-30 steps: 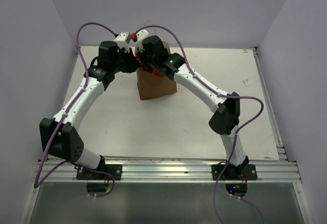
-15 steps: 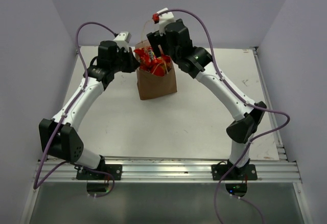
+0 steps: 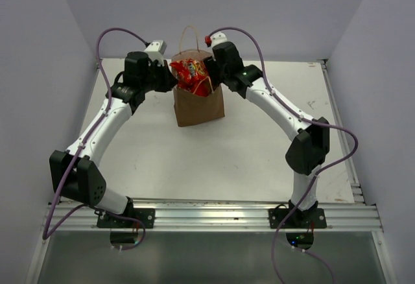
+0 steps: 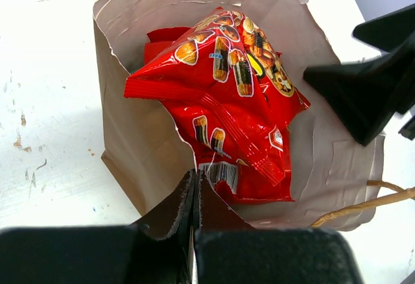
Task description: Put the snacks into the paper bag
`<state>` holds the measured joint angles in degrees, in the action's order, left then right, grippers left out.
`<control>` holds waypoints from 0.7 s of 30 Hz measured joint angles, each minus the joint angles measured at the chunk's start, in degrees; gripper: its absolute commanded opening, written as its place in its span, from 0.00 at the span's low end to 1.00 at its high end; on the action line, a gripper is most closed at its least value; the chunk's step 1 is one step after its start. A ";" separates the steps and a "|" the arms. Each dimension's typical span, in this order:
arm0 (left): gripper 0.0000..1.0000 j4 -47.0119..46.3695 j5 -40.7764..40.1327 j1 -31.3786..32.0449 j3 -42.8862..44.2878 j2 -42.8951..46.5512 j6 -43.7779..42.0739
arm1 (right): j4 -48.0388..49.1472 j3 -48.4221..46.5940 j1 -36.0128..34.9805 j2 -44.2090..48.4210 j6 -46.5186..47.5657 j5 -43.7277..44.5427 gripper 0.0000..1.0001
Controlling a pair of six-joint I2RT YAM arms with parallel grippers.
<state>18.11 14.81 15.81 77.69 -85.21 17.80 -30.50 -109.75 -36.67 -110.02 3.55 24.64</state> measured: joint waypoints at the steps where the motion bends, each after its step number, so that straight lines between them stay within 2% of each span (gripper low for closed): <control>1: 0.00 -0.02 0.00 0.00 0.00 -0.02 0.00 | 0.02 0.00 0.48 -0.17 -0.02 -0.22 0.45; 4: 0.00 -0.22 0.22 0.00 0.00 -0.09 0.00 | -0.02 0.02 1.51 -0.42 -0.94 -1.55 0.00; 14: 0.00 0.48 0.87 0.02 0.00 0.17 -1.07 | -1.81 -0.17 1.07 0.20 -2.54 -3.85 0.00; 21: 0.00 3.54 0.74 0.35 0.02 2.05 -1.97 | -12.39 -0.17 -4.13 4.39 -3.08 -2.89 0.00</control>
<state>21.65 15.55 16.16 77.71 -83.15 15.84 -42.89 -109.93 -40.80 -105.62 0.47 21.76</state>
